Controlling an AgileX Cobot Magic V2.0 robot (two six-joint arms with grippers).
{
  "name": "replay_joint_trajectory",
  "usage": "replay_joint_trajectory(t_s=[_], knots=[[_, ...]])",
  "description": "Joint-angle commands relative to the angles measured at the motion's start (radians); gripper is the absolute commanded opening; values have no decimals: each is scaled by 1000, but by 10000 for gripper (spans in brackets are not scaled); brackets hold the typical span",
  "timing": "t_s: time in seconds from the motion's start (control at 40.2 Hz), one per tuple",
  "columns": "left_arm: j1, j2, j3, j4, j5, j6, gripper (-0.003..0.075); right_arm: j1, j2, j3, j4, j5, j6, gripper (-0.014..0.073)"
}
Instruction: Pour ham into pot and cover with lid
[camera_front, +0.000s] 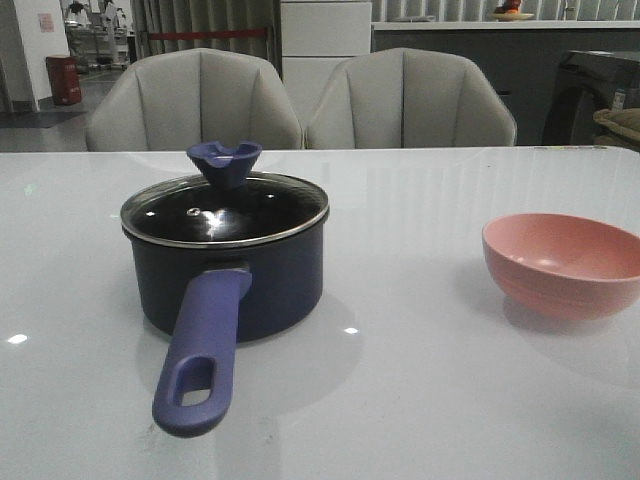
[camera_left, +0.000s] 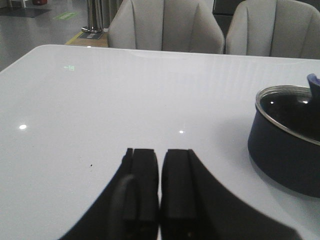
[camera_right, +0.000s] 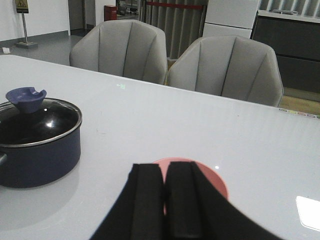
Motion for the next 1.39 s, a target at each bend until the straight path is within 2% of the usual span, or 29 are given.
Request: replay_joint_trajectory(t_s=[0.0, 0.075, 0.224, 0.647, 1.368], knots=[[14, -11, -1, -3, -126, -9, 114, 2, 9, -25, 5, -75, -8, 151], [14, -11, 17, -3, -154, -9, 114, 2, 9, -25, 5, -75, -8, 151], [12, -11, 101, -11, -322, -40, 114, 2, 9, -25, 5, -75, -8, 151], [12, -11, 99, 46, -298, -191, 114, 2, 9, -25, 5, -75, -8, 151], [12, -11, 99, 48, -298, -190, 114, 2, 9, -25, 5, -75, -8, 151]])
